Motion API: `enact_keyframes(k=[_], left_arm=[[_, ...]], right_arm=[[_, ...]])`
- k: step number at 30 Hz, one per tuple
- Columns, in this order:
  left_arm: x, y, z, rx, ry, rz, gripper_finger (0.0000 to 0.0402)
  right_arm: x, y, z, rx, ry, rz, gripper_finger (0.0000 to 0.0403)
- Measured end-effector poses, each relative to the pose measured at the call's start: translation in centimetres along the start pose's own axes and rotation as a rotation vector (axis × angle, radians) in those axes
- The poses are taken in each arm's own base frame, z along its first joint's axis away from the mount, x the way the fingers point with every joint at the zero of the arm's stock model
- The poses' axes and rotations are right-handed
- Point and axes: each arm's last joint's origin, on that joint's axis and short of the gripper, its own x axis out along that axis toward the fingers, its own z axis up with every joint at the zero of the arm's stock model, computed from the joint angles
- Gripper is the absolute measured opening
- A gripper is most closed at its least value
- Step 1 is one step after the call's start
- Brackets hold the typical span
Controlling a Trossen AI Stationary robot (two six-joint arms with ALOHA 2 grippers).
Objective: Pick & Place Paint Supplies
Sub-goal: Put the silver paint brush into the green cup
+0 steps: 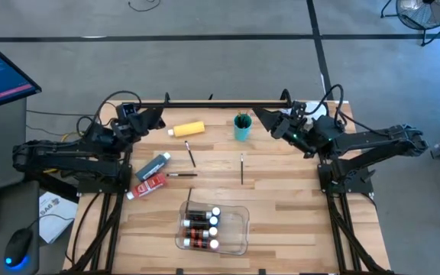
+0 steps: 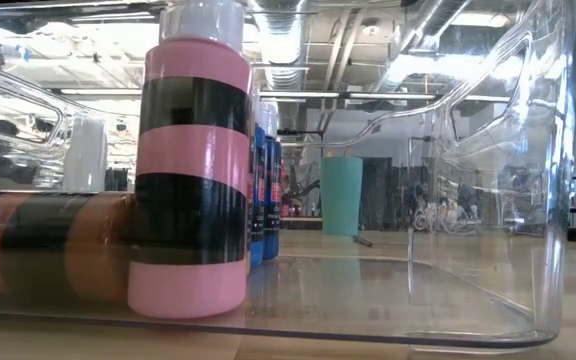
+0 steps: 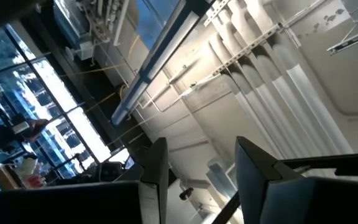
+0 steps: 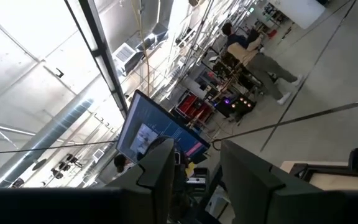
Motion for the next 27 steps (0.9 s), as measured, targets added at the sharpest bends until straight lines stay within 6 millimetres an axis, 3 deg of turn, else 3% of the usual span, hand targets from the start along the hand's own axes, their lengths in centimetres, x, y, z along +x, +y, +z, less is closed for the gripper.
enact_keyframes(k=[10, 15, 20, 27], left_arm=[[0.1, 0.4, 0.0, 0.027, -0.053, 0.046, 0.0092], [0.1, 0.4, -0.2, 0.019, -0.039, 0.044, 0.0092], [0.0, 0.2, -0.6, 0.0, -0.016, 0.036, 0.0092], [0.1, 0.3, -1.2, -0.013, 0.01, 0.041, 0.0092]], right_arm=[[0.0, 0.0, -0.1, 0.011, 0.018, 0.004, 0.0124], [0.1, -1.5, -1.4, 0.065, 0.252, -0.039, 0.0124], [-0.6, -3.8, -3.2, 0.155, 0.53, -0.218, 0.0124], [-1.6, -6.5, -3.8, 0.177, 0.616, -0.5, 0.0124]])
